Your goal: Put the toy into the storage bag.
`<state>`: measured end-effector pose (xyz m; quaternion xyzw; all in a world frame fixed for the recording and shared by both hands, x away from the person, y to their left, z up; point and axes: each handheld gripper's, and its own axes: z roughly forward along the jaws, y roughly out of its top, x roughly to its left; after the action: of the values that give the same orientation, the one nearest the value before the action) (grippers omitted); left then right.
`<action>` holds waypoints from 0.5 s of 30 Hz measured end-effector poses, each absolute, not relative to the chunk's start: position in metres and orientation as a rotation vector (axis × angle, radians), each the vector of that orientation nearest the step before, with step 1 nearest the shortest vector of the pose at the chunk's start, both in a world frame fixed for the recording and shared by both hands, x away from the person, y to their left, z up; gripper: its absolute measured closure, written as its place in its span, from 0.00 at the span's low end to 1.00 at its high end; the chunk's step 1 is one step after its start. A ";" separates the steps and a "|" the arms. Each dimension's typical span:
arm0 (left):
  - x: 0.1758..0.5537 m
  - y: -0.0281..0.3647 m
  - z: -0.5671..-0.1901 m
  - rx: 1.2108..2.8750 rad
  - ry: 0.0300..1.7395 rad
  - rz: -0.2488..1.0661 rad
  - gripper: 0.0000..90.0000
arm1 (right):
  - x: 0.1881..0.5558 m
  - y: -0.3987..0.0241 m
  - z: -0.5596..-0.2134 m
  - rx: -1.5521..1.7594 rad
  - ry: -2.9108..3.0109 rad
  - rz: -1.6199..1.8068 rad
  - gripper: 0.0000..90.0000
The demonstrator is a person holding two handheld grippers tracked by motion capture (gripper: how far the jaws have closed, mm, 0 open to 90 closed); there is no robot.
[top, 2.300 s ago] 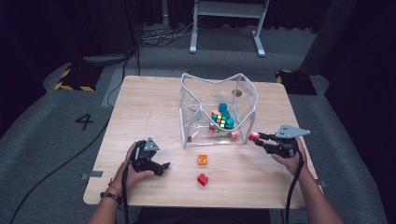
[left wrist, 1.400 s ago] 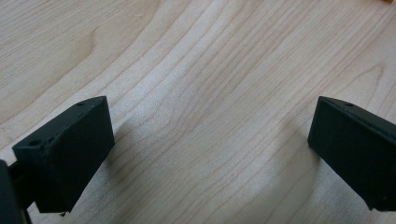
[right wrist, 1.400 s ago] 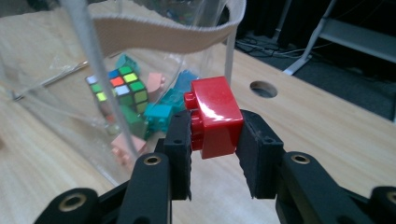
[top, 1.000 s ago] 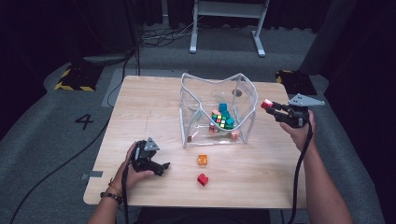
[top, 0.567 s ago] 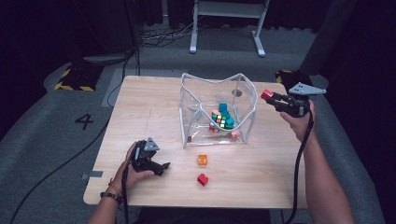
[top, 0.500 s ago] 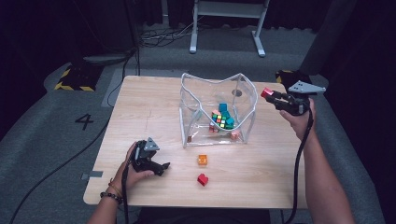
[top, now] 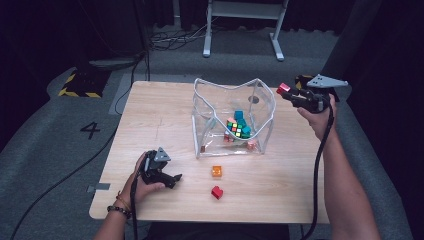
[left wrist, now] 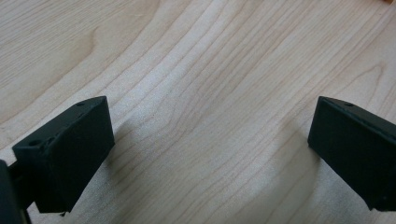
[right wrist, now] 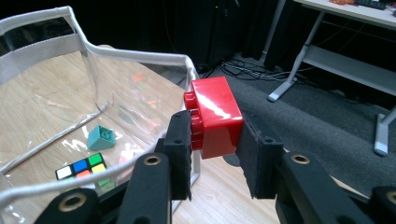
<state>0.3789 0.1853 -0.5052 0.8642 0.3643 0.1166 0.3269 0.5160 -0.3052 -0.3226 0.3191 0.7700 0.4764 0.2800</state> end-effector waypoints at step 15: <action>0.379 0.185 -0.505 2.264 0.954 0.305 0.00 | 0.519 -0.273 -0.300 0.756 2.115 1.315 0.74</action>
<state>0.3789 0.1853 -0.5052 0.8642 0.3643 0.1166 0.3270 0.5189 -0.2732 -0.3004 0.2802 0.7832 0.4870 0.2664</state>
